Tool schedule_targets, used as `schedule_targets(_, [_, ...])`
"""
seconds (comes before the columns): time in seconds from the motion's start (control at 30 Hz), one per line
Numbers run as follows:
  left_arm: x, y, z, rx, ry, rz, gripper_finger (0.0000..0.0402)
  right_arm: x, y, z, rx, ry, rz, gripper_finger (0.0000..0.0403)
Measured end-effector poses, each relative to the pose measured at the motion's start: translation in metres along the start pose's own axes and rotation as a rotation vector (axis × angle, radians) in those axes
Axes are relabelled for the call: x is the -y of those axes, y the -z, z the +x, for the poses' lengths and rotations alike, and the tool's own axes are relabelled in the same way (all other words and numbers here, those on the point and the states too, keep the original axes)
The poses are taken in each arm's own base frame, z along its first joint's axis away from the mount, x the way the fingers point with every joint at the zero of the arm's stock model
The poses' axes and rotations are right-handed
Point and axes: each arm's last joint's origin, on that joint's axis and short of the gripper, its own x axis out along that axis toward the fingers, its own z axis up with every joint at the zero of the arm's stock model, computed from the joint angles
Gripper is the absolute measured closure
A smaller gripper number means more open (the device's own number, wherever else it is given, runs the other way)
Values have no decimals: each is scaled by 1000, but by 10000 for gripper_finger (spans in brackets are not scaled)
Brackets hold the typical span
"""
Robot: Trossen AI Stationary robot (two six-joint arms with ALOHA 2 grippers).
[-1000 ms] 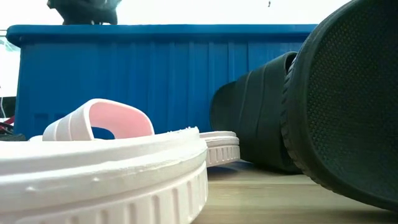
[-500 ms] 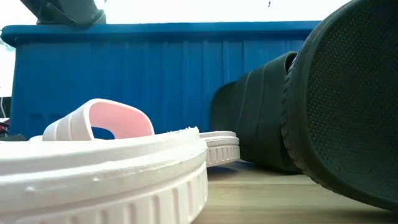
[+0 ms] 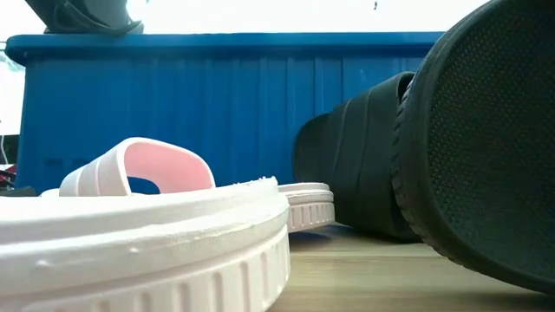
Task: Pick and place slides into bin
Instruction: Stack the black slide on top of the black slide into the blue container, then put the black slide into the blue container
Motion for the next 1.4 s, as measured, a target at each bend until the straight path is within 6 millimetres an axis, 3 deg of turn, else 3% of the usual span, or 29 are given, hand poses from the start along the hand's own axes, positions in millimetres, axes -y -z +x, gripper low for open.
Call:
schedule_targets(0.23, [-3, 5, 0, 3, 16, -19, 397, 0, 0, 0, 4, 2, -6, 333])
schedule_targets(0.77, [11, 0, 5, -129, 151, 37, 303, 0, 0, 0, 4, 2, 2, 336])
schedule_targets(1.4, [-13, 7, -3, -160, 363, -97, 207, 0, 0, 0, 4, 2, -6, 340])
